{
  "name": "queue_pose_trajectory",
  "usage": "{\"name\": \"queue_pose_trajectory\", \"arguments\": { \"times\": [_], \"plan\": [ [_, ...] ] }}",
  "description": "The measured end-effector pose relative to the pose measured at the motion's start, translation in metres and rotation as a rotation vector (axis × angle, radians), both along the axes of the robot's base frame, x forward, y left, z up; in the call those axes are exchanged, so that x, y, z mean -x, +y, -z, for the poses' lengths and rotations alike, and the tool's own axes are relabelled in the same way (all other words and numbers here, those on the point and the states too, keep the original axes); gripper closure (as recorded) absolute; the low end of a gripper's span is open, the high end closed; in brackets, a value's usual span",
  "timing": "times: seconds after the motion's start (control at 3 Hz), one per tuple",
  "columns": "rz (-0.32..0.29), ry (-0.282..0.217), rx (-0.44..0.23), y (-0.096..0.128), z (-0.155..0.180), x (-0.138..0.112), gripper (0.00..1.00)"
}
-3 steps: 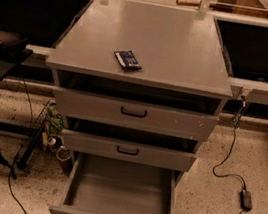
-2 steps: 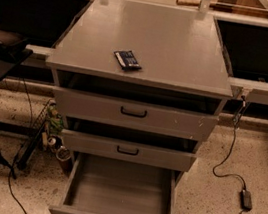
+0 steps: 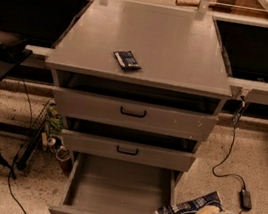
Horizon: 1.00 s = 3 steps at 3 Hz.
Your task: Pick blue chip bag from bottom drawer and place on counter
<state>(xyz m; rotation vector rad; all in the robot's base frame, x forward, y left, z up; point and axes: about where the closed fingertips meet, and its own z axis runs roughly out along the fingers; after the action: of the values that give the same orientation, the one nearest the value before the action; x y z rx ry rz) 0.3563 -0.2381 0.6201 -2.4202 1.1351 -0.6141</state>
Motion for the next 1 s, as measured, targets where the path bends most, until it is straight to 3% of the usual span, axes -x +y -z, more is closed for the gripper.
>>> {"name": "queue_pose_trajectory", "arguments": {
  "times": [0.33, 0.67, 1.0],
  "plan": [
    [0.0, -0.089, 0.021, -0.032, -0.062, -0.005, 1.0],
    [0.016, -0.12, 0.034, -0.068, -0.121, -0.01, 1.0],
    [0.016, -0.166, 0.023, -0.089, -0.196, -0.03, 1.0]
  ]
}}
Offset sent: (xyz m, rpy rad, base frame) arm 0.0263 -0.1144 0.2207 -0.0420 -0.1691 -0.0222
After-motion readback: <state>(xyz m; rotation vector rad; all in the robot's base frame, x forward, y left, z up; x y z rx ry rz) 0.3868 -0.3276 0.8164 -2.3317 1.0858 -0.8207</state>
